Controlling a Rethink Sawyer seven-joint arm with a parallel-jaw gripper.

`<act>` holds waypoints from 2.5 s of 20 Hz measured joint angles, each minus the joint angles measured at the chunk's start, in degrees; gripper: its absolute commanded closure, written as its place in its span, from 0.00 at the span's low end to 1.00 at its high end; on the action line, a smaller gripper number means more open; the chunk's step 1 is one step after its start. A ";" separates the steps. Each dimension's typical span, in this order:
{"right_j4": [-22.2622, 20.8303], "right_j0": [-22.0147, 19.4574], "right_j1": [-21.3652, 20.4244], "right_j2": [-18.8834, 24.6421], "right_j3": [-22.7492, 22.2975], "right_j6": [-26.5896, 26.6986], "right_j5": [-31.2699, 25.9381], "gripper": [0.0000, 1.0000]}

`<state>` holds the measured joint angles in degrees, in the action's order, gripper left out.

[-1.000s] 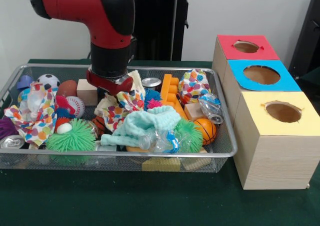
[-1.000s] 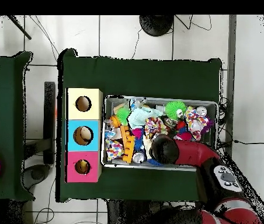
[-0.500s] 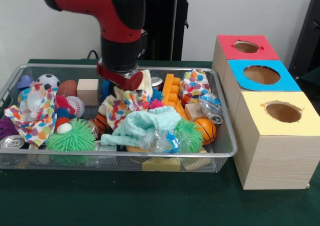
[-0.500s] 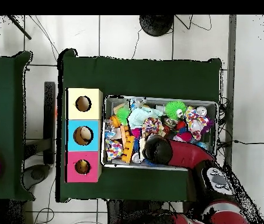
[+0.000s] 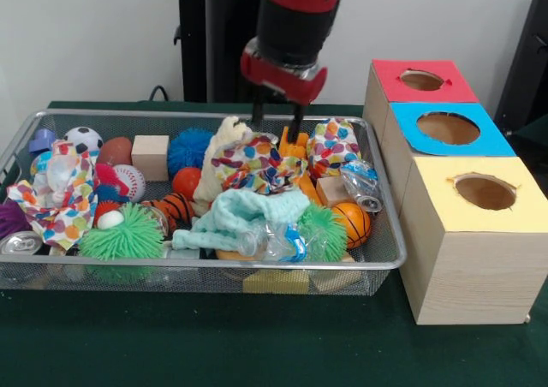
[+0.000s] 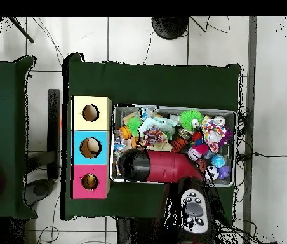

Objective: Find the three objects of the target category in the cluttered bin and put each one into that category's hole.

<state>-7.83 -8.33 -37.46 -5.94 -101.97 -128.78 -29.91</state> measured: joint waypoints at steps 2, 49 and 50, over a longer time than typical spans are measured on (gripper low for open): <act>4.67 1.47 -2.61 -0.09 -1.62 -0.56 -6.65 0.00; -7.88 -17.89 9.80 0.87 5.92 -0.85 3.95 0.00; -7.81 -17.95 9.96 1.08 5.86 -0.85 3.95 0.00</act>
<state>-15.65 -26.28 -27.50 -4.86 -96.11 -129.63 -25.96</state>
